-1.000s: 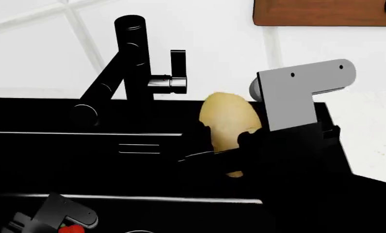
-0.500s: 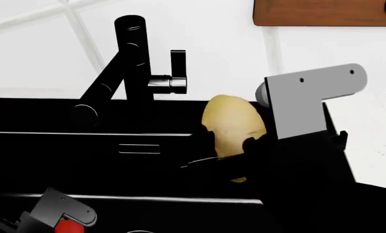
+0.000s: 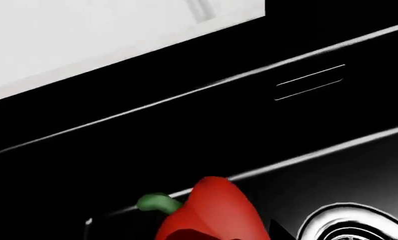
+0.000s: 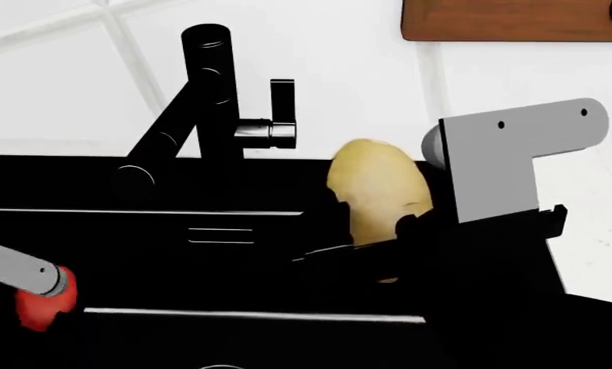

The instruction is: Pick the vegetables from the sink and place them on the cutting board.

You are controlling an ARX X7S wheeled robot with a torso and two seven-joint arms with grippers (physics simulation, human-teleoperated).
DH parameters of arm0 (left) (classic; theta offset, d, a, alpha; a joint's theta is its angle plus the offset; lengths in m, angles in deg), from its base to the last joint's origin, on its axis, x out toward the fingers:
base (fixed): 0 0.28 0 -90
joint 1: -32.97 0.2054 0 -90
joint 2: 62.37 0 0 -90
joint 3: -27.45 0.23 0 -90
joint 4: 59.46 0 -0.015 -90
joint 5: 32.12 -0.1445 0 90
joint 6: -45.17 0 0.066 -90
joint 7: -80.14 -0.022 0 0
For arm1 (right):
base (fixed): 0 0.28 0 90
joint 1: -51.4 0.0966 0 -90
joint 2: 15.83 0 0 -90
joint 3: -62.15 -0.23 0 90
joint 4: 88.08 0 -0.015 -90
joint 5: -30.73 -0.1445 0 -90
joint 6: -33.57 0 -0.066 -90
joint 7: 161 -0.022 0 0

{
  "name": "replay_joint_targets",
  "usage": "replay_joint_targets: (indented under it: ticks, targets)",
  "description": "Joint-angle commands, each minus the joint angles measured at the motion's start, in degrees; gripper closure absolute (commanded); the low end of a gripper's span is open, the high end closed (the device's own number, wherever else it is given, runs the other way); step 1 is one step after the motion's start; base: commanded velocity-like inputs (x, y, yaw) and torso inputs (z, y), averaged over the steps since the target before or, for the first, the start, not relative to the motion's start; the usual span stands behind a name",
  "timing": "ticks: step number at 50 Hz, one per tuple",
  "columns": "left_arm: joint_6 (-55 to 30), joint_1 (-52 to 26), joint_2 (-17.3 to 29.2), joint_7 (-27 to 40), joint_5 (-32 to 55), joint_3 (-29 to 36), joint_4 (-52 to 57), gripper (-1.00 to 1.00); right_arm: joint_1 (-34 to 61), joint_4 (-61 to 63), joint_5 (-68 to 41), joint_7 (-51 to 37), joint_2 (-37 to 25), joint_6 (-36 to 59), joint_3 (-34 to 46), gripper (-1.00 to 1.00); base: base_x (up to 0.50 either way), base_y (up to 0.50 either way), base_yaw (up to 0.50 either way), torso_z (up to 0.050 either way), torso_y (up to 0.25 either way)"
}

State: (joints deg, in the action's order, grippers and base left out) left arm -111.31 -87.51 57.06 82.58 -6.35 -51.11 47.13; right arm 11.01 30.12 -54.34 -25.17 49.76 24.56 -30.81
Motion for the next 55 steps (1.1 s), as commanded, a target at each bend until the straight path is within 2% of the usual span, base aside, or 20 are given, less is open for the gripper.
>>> replay_joint_targets:
  ticks: [1, 5, 12, 17, 18, 29, 37, 39, 42, 45, 49, 52, 55]
  targets:
    - [-9.1, 0.9, 3.1, 1.9, 6.9, -8.9, 15.5, 1.00, -0.5, 2.1, 1.0, 1.9, -1.3, -1.9, -0.1, 1.00, 0.00, 0.00, 0.00, 0.000, 0.000]
    - [-15.9, -1.8, 2.7, 2.2, 11.0, -15.7, 19.7, 1.00, -1.0, 2.8, 3.6, 4.9, -2.4, -3.3, -0.1, 1.00, 0.00, 0.00, 0.00, 0.000, 0.000]
    - [-22.2, -6.4, 2.0, 2.9, 15.3, -21.6, 23.8, 1.00, -3.0, 4.1, 4.0, 7.2, -2.7, -6.1, -1.8, 1.00, 0.00, 0.00, 0.00, 0.000, 0.000]
    - [-22.9, -6.5, 1.3, 5.7, 17.6, -21.2, 24.7, 1.00, -3.7, 4.6, 4.0, 7.2, -3.3, -5.8, -1.0, 1.00, 0.00, 0.00, 0.00, 0.000, 0.000]
    - [-23.2, -6.0, 2.7, 5.2, 19.3, -23.2, 25.1, 1.00, -3.5, 4.4, 4.0, 7.0, -3.4, -5.7, -1.0, 1.00, 0.00, 0.00, 0.00, 0.000, 0.000]
    - [-22.7, -5.8, 3.0, 9.0, 23.4, -23.2, 24.7, 1.00, -2.8, 4.4, 0.2, 2.2, -3.9, -4.5, -0.7, 1.00, -0.03, 0.00, 0.00, 0.000, 0.000]
    - [-22.8, -5.5, 4.6, 12.4, 29.6, -24.6, 25.0, 1.00, -2.1, 4.4, -1.5, 0.7, -4.3, -4.5, -0.3, 1.00, -0.27, 0.00, 0.00, 0.000, 0.000]
    - [-21.8, -6.1, 4.1, 13.5, 28.9, -22.6, 24.2, 1.00, -2.3, 4.5, -1.4, 0.9, -4.4, -4.7, -0.3, 1.00, -0.28, 0.00, 0.00, 0.000, 0.000]
    - [-22.0, -5.3, 4.9, 13.8, 30.3, -24.0, 24.7, 1.00, -2.7, 4.7, -1.2, 1.2, -4.6, -5.0, -0.3, 1.00, -0.28, 0.00, 0.00, 0.000, 0.000]
    - [-21.7, -5.8, 4.5, 15.1, 30.3, -22.7, 24.4, 1.00, -3.5, 5.0, -0.3, 1.8, -4.7, -5.2, 0.0, 1.00, -0.32, 0.00, 0.00, 0.000, 0.000]
    - [-22.7, -5.7, 6.2, 15.6, 33.6, -25.5, 24.8, 1.00, -4.1, 4.9, 0.1, 2.3, -4.6, -5.7, 0.2, 1.00, -0.48, 0.00, 0.00, 0.000, 0.000]
    - [-22.2, -6.5, 6.7, 16.6, 34.2, -24.2, 24.2, 1.00, -3.9, 4.9, -0.3, 2.0, -4.7, -5.8, 0.3, 1.00, -0.50, 0.00, 0.00, 0.000, 0.000]
    - [-22.1, -5.2, 8.7, 16.4, 37.0, -27.2, 24.7, 1.00, -3.6, 4.9, -1.0, 1.4, -4.8, -5.8, 0.3, 1.00, -0.50, 0.00, 0.00, 0.000, 0.000]
